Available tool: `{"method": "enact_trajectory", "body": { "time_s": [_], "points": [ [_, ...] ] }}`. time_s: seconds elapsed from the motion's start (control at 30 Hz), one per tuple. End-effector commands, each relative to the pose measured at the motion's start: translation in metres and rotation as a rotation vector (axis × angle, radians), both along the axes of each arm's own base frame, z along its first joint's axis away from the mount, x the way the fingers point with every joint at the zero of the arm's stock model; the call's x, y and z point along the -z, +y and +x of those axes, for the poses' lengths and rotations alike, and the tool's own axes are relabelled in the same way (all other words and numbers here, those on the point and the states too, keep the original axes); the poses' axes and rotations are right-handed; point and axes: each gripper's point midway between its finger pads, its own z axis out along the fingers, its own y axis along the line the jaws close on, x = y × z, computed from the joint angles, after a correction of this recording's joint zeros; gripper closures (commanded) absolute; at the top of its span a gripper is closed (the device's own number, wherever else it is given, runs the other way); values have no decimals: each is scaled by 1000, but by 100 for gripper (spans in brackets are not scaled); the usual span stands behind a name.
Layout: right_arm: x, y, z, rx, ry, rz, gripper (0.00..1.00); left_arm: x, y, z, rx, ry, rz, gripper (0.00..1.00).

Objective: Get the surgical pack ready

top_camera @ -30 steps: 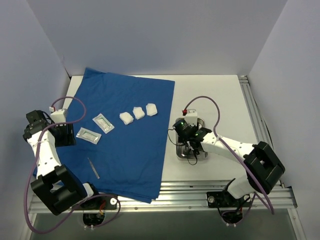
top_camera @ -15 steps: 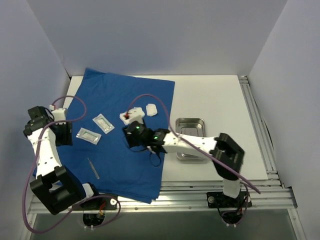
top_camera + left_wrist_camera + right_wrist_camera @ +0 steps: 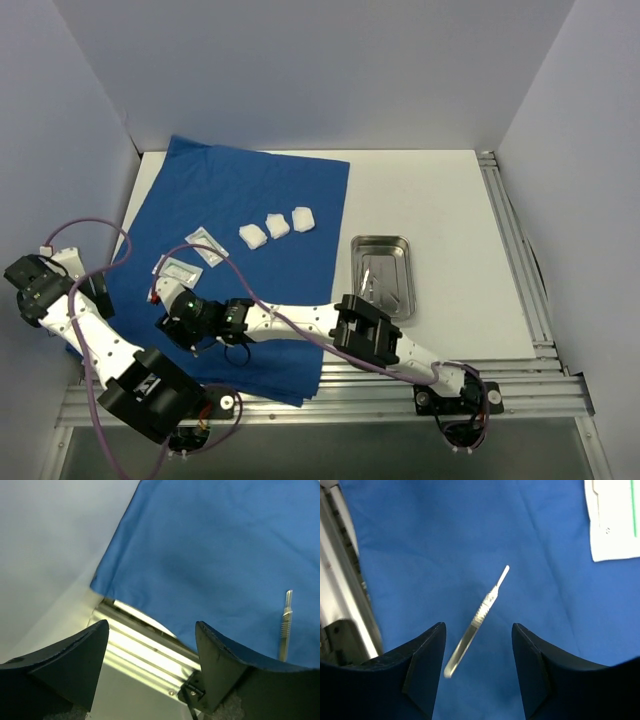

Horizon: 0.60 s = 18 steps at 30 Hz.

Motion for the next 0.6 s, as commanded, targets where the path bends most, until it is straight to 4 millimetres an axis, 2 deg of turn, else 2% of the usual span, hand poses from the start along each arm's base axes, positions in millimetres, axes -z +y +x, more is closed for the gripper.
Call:
{"method": "enact_trajectory", "body": {
  "time_s": [0.0,0.13,0.17,0.2,0.23,0.27,0.37,0.47,0.57],
  "points": [
    [6,5,10,-3,-14,-27,49,-10,15,-3,-17,-29,110,20],
    [26,5,14,5,-34,-57,49,-16,15,-5,-42,-41,128,19],
    [23,9,15,1,-37,-47,49,-18,16,-5,-46,-46,134,19],
    [34,8,14,-5,-29,-73,49,-22,16,-5,-50,-52,144,19],
    [37,9,14,-6,-27,-79,49,-23,16,-5,-49,-58,150,19],
    [38,16,14,-9,-27,-73,49,-22,14,-6,-46,-62,149,19],
    [48,17,12,-17,-25,-98,50,-24,7,-3,-16,-93,146,19],
    [67,10,11,-10,-61,-159,51,-18,-1,1,31,-107,116,19],
    [85,2,5,-19,-58,-218,53,-15,0,3,26,-110,114,19]
  ]
}}
